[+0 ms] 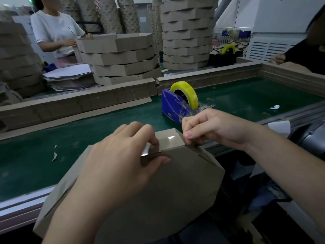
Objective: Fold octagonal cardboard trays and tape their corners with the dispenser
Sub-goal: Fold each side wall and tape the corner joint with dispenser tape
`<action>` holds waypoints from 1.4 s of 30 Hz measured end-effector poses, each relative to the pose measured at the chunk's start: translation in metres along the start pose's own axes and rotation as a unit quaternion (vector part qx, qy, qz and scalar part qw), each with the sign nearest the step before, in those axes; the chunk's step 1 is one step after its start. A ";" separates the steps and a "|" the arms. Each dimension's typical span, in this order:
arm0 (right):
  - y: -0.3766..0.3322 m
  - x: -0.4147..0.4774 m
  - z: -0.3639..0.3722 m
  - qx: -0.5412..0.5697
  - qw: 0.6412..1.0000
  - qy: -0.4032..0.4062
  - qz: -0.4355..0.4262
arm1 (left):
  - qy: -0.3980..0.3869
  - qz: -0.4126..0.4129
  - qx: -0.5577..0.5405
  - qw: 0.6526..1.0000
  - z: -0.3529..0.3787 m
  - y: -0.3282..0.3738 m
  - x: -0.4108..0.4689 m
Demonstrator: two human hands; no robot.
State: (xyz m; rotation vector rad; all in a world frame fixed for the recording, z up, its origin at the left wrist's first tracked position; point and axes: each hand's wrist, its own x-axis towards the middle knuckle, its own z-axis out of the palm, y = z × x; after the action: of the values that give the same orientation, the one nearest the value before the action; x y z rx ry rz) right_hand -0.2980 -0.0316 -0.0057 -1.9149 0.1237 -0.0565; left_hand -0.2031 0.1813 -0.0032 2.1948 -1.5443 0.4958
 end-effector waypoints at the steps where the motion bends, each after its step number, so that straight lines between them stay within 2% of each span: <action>1: 0.000 0.000 0.000 0.001 1.000 -0.003 0.002 | 0.001 0.001 0.001 1.000 0.000 -0.001 0.000; 11: 0.000 0.003 -0.001 -0.015 0.999 -0.025 0.020 | -0.047 0.060 0.103 0.992 0.000 -0.003 -0.001; 21: 0.001 0.006 -0.012 -0.101 0.985 -0.069 0.124 | -0.046 0.061 0.126 0.989 0.004 -0.002 -0.002; 25: 0.017 0.008 -0.013 -0.245 0.950 -0.042 0.190 | -0.038 0.055 0.098 0.993 0.005 -0.009 -0.003; 27: 0.027 0.003 -0.015 -0.247 0.943 -0.036 0.220 | -0.035 0.052 0.088 0.994 0.005 -0.014 -0.004; 29: 0.029 -0.001 -0.026 -0.288 0.934 0.001 0.212 | -0.031 0.048 0.086 0.995 0.005 -0.017 -0.005; 30: 0.029 -0.002 -0.036 -0.296 0.936 0.055 0.181 | -0.031 0.046 0.083 0.995 0.006 -0.018 -0.005; 32: 0.034 0.004 -0.059 -0.226 0.941 0.232 0.094 | -0.030 0.044 0.076 0.996 0.005 -0.019 -0.005; 33: 0.038 0.010 -0.070 -0.193 0.926 0.319 0.063 | -0.031 0.044 0.076 0.996 0.005 -0.018 -0.006; 34: 0.041 0.017 -0.078 -0.186 0.907 0.374 0.062 | -0.032 0.044 0.076 0.996 0.005 -0.017 -0.006; 35: 0.045 0.024 -0.085 -0.182 0.900 0.384 0.095 | -0.033 0.045 0.075 0.996 0.005 -0.016 -0.006; 38: 0.055 0.037 -0.083 -0.095 0.929 0.302 0.194 | -0.037 0.045 0.076 0.995 0.004 -0.011 -0.006; 42: 0.059 0.036 -0.091 0.092 0.936 0.295 0.167 | -0.038 0.045 0.077 0.995 0.003 -0.011 -0.004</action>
State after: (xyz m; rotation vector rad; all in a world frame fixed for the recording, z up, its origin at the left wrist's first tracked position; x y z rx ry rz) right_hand -0.2746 -0.1403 -0.0307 -1.6144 0.8171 -0.4004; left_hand -0.1941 0.1868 -0.0091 2.2904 -1.7021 0.5849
